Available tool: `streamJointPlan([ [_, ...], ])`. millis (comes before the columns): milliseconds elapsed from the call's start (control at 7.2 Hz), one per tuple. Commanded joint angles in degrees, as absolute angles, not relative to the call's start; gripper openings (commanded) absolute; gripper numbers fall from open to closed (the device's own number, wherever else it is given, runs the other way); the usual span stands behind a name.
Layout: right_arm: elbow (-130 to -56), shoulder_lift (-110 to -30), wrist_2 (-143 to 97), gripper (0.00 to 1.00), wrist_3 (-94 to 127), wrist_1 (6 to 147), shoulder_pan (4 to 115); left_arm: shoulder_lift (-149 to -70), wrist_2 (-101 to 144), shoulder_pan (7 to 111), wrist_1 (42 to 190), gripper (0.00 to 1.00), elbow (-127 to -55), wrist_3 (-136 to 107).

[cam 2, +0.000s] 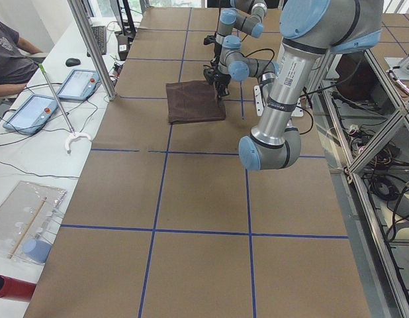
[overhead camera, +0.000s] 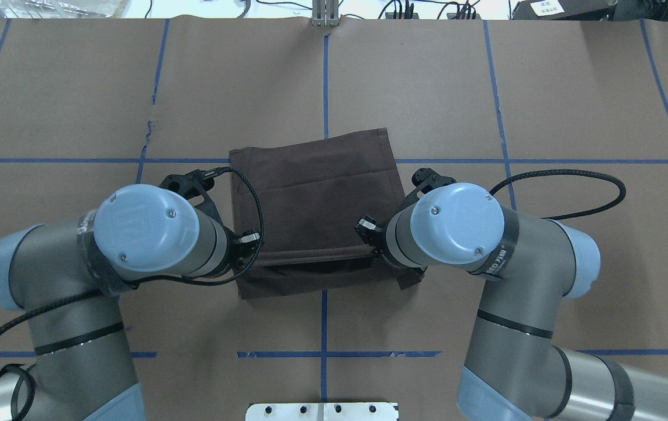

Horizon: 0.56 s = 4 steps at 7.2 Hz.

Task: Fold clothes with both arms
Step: 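Lift the near edge with both grippers and fold it toward the far edge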

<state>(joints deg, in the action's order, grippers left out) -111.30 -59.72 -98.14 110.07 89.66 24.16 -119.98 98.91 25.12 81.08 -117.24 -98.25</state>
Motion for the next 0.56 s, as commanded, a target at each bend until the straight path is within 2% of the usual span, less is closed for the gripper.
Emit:
streamJointPlan([
  [0,-104.27,-53.99,-98.09,0.00,107.32,88.87,26.88,-124.00,99.58,29.25,81.91,0.00,-112.53,-95.89],
  [417,-94.87,-51.17,-97.82,0.00,102.23,82.18,29.70,-124.19,99.32,31.64,89.45,0.00,-105.05,-95.89],
])
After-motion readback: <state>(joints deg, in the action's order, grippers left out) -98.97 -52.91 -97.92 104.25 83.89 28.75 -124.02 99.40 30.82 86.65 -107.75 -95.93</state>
